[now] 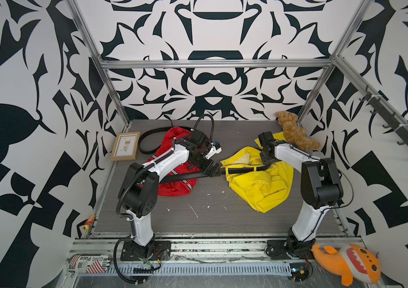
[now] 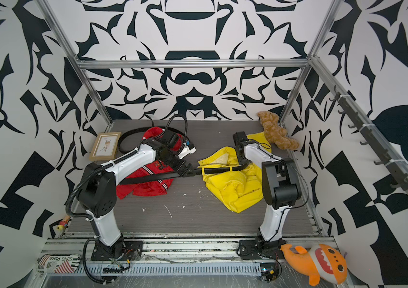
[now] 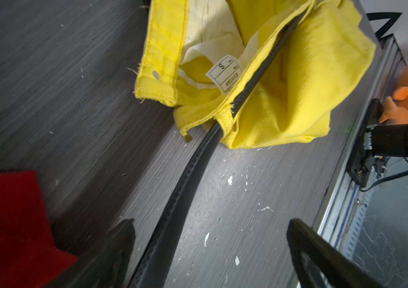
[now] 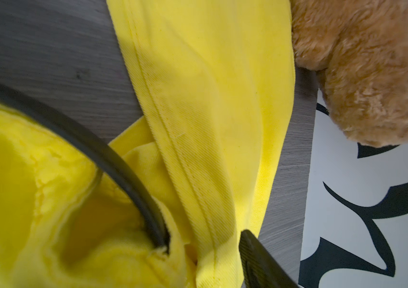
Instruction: Remove the belt from the trousers
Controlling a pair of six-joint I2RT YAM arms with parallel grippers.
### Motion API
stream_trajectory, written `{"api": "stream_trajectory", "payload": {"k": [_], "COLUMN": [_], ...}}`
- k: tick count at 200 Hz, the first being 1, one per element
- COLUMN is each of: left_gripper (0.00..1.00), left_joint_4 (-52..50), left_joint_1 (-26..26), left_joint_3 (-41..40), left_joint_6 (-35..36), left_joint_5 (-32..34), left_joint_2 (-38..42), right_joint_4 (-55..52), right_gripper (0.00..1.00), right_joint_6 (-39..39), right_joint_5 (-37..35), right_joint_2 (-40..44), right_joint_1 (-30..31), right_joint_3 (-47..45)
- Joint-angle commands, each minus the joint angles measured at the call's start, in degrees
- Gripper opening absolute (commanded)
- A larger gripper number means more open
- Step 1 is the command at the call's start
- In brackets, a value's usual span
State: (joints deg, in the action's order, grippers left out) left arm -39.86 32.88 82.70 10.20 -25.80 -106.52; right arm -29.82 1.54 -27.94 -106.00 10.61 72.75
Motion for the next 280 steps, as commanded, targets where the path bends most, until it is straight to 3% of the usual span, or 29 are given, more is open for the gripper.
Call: {"api": "stream_trajectory", "payload": {"k": [1, 29, 42, 62, 88, 125, 175, 216, 280], "left_gripper": [1.0, 0.96, 0.86, 0.57, 0.0, 0.0, 0.0, 0.0, 0.0], "left_joint_4": [0.4, 5.4, 6.4, 5.9, 5.8, 7.8, 8.7, 10.2, 12.4], "left_joint_1": [0.8, 1.6, 2.2, 3.4, 4.0, 4.2, 4.2, 3.8, -1.4], "left_joint_3": [1.7, 1.5, 1.6, 1.6, -0.7, -6.3, -11.7, -15.3, -17.6], "left_joint_6": [1.1, -1.4, -2.1, -2.3, -2.9, -3.3, 1.4, 3.2, 1.4], "left_joint_5": [2.4, 3.3, 3.0, 3.3, 6.6, 15.5, 27.8, 34.0, 36.0], "left_joint_2": [-2.7, -5.0, -6.2, -7.2, -4.2, 9.5, 26.7, 33.0, 39.3], "right_joint_4": [0.2, 0.2, 0.2, 0.2, 0.2, 0.9, 1.3, 1.3, 1.7], "right_gripper": [0.64, 0.65, 0.65, 0.65, 0.65, 0.65, 0.65, 0.65, 0.66], "right_joint_6": [0.0, 0.1, 0.1, 0.1, 0.3, 0.6, 1.3, 1.1, 1.0], "right_joint_5": [0.1, 0.4, 0.7, 0.8, 0.5, -0.5, -2.4, -2.6, -2.9], "right_joint_2": [2.6, 2.5, 2.4, 2.5, 2.5, 2.8, 3.8, 4.0, 4.1], "right_joint_1": [0.2, 0.2, 0.2, 0.2, 0.2, 0.2, 0.1, 0.1, 0.0], "right_joint_3": [-0.3, -0.3, -0.3, -0.4, -0.8, -1.3, -1.2, -1.7, -2.7]}}
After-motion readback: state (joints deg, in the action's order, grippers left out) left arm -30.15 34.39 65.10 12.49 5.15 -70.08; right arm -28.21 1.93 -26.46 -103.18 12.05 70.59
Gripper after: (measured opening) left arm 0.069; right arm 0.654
